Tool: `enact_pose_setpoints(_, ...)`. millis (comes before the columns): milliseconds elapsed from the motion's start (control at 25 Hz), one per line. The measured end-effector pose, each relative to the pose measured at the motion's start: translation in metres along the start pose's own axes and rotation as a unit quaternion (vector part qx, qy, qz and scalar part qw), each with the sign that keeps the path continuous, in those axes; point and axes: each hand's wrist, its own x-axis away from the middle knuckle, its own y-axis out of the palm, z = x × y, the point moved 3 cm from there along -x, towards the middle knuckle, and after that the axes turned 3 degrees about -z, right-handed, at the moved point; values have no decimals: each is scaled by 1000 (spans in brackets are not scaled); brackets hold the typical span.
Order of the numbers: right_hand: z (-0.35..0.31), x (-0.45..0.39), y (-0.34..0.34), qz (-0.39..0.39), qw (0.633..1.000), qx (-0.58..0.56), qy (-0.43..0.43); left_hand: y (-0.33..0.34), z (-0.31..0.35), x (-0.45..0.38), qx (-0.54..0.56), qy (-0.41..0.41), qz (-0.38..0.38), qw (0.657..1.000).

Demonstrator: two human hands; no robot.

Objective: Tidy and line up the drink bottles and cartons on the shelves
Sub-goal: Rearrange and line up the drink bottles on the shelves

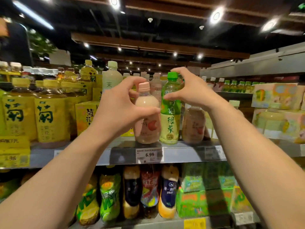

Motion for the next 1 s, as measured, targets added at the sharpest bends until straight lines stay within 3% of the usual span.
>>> enact_pose_setpoints(400,7,64,-51,164,972,-163,-46,18,16,-17,-37,-7,-16,999)
enact_pose_setpoints(680,29,115,-58,98,976,-192,21,68,34,-29,-78,33,-71,994)
enact_pose_setpoints(1000,55,148,-34,78,981,-171,52,105,16,-30,-154,-5,-100,983)
